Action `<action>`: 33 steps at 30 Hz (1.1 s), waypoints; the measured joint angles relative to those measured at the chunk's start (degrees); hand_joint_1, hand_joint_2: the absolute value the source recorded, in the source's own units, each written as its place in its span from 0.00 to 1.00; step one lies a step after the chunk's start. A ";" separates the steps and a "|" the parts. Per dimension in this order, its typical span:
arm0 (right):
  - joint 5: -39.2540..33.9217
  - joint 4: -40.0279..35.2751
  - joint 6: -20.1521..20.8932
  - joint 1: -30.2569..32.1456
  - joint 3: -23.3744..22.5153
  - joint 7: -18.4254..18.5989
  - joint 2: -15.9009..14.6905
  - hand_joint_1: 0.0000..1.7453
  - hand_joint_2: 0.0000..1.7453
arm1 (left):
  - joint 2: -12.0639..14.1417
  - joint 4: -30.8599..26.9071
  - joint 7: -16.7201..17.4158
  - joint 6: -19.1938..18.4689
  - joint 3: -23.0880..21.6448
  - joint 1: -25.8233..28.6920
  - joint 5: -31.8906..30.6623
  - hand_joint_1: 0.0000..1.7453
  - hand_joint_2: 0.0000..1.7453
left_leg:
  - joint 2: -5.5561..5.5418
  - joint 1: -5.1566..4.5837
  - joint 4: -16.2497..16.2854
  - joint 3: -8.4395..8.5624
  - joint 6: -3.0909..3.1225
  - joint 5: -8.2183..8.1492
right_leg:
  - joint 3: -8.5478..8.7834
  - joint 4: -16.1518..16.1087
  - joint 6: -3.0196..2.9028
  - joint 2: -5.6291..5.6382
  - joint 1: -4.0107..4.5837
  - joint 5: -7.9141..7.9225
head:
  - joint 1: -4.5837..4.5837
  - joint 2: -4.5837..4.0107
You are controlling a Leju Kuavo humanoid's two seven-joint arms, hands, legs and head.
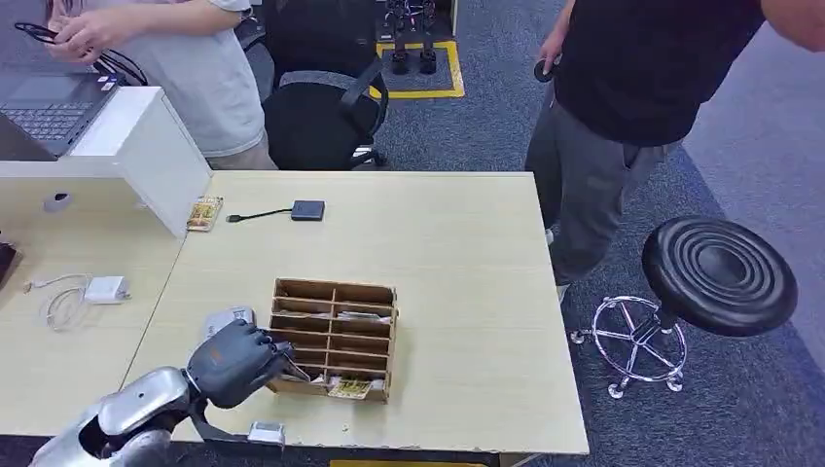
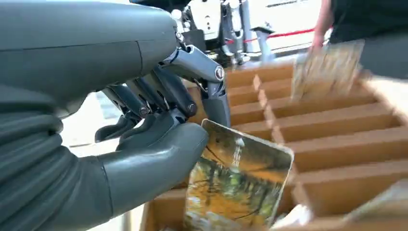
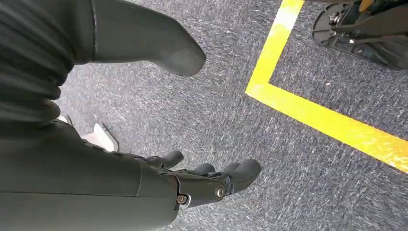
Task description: Pass the card to the sensor for recognition and then transmit it.
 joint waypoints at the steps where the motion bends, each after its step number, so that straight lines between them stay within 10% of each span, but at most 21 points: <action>1: -0.04 0.00 0.00 -0.01 0.15 -0.09 0.00 0.00 1.00 | 0.16 -0.84 -0.91 -0.53 0.55 -0.02 1.42 1.00 1.00 | 0.00 0.00 0.00 0.00 0.00 0.00 | 0.00 0.00 0.00 0.00 0.00 0.00 | -0.02 0.00; 24: -0.57 0.00 0.18 -0.03 1.25 -0.15 0.02 0.00 1.00 | 1.20 -11.92 -5.45 -2.73 9.80 -0.30 6.50 1.00 1.00 | 0.00 0.00 0.00 0.01 0.00 0.00 | -0.01 0.00 0.00 0.00 0.00 0.00 | -0.02 0.02; 33: 0.26 -0.13 0.07 -0.56 2.84 0.68 0.59 0.00 1.00 | -7.85 -4.52 6.62 4.50 9.12 -13.01 -8.59 1.00 1.00 | -0.17 -0.05 0.04 -0.02 0.06 0.17 | 0.00 -0.01 0.05 -0.22 0.00 0.14 | -0.02 0.00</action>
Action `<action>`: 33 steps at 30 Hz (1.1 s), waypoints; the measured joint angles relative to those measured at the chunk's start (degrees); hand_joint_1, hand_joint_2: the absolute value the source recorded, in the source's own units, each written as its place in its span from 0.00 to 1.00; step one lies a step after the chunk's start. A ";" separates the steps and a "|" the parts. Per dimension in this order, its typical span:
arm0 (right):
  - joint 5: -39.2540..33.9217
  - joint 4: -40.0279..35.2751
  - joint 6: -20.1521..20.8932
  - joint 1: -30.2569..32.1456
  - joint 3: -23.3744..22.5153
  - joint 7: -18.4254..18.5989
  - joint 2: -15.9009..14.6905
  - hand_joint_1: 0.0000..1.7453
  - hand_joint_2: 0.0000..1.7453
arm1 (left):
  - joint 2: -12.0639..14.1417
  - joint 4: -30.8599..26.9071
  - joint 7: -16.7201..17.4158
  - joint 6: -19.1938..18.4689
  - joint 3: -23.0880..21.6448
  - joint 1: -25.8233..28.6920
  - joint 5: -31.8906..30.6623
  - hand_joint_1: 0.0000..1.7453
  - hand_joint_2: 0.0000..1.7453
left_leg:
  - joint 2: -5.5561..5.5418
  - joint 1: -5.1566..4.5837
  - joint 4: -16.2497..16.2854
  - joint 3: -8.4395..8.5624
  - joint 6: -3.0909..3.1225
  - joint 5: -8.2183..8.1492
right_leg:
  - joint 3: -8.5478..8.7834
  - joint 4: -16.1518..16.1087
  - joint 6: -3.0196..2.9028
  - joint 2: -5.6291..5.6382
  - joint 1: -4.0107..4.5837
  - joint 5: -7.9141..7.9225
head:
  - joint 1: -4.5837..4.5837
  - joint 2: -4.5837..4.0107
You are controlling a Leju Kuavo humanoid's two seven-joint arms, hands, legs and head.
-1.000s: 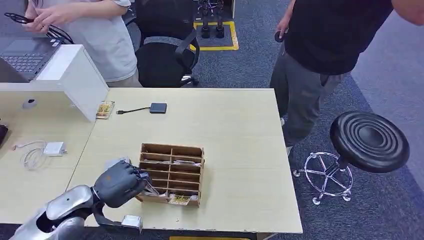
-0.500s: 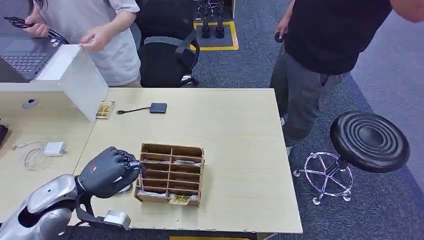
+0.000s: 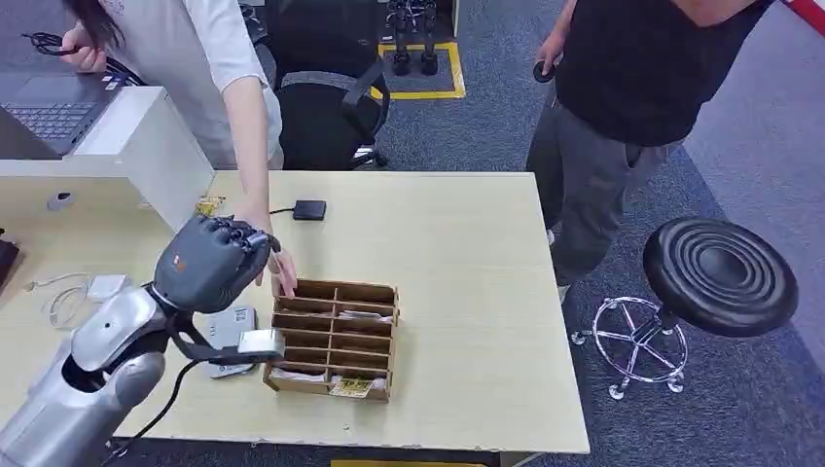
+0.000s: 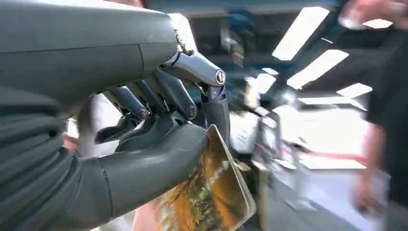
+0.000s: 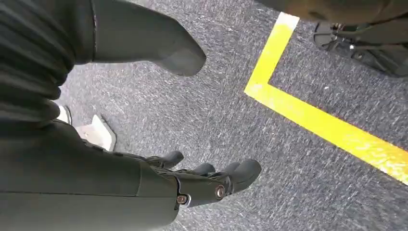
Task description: Pass the card to the sensor for recognition and then transmit it.
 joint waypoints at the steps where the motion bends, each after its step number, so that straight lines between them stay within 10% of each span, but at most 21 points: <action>1: 0.11 -0.02 -0.04 -0.03 0.33 -0.02 0.07 0.00 1.00 | -1.44 1.75 1.66 1.09 -0.24 -1.53 -2.03 1.00 1.00 | 0.00 -0.01 0.01 0.00 0.00 0.00 | 0.00 0.00 0.01 0.00 0.00 0.01 | 0.00 0.02; 7: 0.35 -0.02 -0.63 -0.12 1.14 -0.42 0.09 0.00 1.00 | -8.82 9.96 6.92 5.55 -2.01 -6.86 -8.39 1.00 1.00 | 0.04 -0.02 0.04 -0.01 0.01 0.00 | -0.01 0.00 0.06 0.06 -0.01 0.04 | 0.02 0.02; 17: 0.33 0.00 -0.83 -0.02 1.27 -0.04 0.09 0.00 1.00 | -12.56 14.18 7.71 5.96 -3.54 -8.29 -9.68 1.00 1.00 | 0.08 0.00 0.02 -0.04 0.00 -0.01 | -0.08 0.00 0.05 0.10 -0.01 0.03 | 0.00 0.02; 18: 0.35 0.00 -0.79 0.02 1.31 0.22 0.09 0.00 1.00 | -12.76 14.48 7.71 5.98 -3.71 -8.29 -9.61 0.11 1.00 | 0.08 0.00 0.02 -0.04 0.00 0.00 | -0.07 0.00 0.05 0.11 0.00 0.03 | 0.00 0.02; 19: 0.35 0.00 -0.72 0.08 1.40 0.39 0.09 0.00 1.00 | -12.87 14.75 7.71 6.01 -3.85 -8.27 -9.41 0.00 1.00 | 0.09 0.00 0.02 -0.04 0.00 -0.01 | -0.07 0.00 0.05 0.11 -0.01 0.03 | 0.00 0.02; 33: -0.61 0.02 -1.18 0.55 2.16 -0.04 0.07 0.00 1.00 | -7.98 15.60 8.10 13.28 3.31 -3.49 -4.63 0.00 1.00 | 0.21 0.08 -0.04 -0.10 -0.02 -0.01 | -0.08 0.03 0.02 0.24 0.02 0.02 | 0.02 0.02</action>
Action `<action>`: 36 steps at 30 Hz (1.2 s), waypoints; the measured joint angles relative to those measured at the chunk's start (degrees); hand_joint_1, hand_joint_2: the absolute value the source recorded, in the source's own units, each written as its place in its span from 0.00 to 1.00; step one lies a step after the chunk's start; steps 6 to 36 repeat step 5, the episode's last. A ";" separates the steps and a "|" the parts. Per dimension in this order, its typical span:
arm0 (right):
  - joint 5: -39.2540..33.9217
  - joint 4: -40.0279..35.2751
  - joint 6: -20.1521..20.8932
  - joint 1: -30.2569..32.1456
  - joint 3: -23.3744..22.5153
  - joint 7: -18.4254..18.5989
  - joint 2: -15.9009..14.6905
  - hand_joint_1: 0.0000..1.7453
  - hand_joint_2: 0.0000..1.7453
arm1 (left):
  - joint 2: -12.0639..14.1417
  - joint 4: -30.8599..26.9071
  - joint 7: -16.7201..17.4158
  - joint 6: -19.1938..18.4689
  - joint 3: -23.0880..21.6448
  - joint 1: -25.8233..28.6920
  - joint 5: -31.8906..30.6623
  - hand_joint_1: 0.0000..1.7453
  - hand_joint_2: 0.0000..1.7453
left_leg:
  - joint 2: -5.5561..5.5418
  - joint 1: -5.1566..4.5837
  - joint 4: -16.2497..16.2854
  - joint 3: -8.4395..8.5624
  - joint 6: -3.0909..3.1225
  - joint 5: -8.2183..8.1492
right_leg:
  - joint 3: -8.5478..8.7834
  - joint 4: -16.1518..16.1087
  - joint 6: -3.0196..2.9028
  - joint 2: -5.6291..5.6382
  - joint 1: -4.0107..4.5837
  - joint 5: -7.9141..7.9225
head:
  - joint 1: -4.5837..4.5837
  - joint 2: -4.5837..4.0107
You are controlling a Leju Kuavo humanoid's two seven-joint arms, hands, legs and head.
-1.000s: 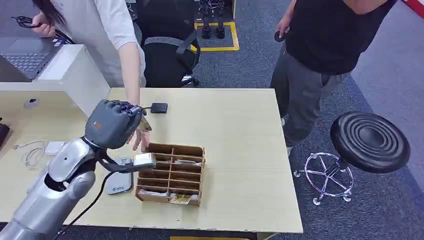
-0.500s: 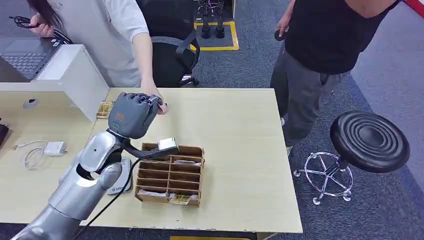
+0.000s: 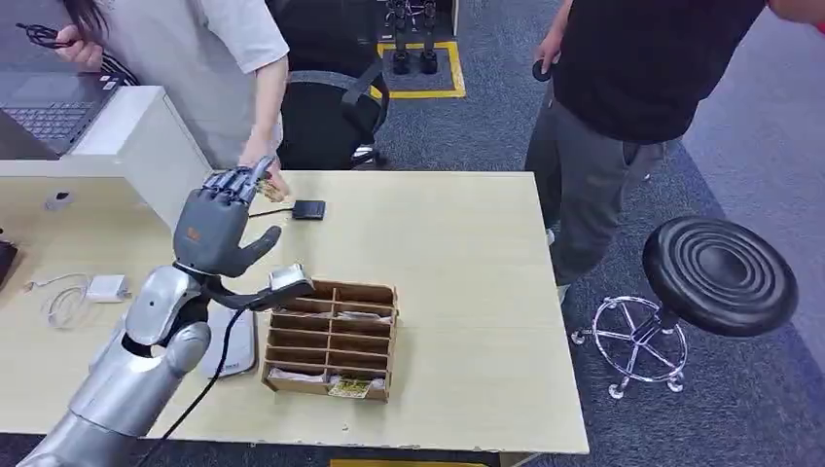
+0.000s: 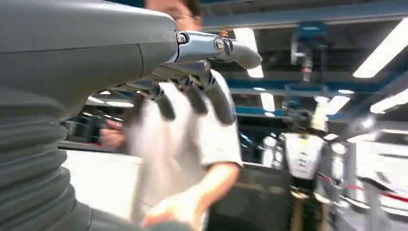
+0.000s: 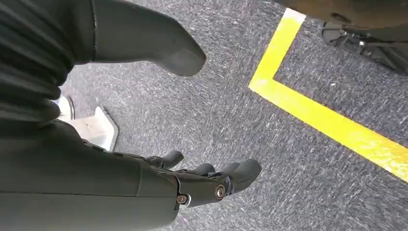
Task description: Pass the card to the sensor for recognition and then transmit it.
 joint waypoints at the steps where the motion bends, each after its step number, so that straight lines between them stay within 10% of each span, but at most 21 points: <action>1: -0.06 0.00 -0.02 0.04 0.00 0.00 0.00 0.00 1.00 | 0.95 0.07 0.67 0.44 1.70 0.66 0.49 0.00 1.00 | 0.11 0.00 0.00 0.03 -0.02 -0.01 | -0.03 0.00 0.00 0.11 0.00 0.00 | -0.04 -0.02; 5: -0.46 0.00 -0.02 0.43 0.00 0.48 0.02 0.00 1.00 | 4.63 1.94 2.08 3.21 11.14 3.37 3.41 0.00 1.00 | 0.10 0.02 -0.03 0.02 -0.03 -0.01 | -0.04 0.04 -0.04 0.14 0.02 -0.02 | 0.00 -0.02; 36: -0.46 0.00 -0.02 0.43 0.00 0.48 0.02 0.00 1.00 | 4.63 1.94 2.08 3.21 11.14 3.37 3.41 0.00 1.00 | 0.10 0.02 -0.03 0.02 -0.03 -0.01 | -0.04 0.04 -0.04 0.14 0.02 -0.02 | 0.00 -0.02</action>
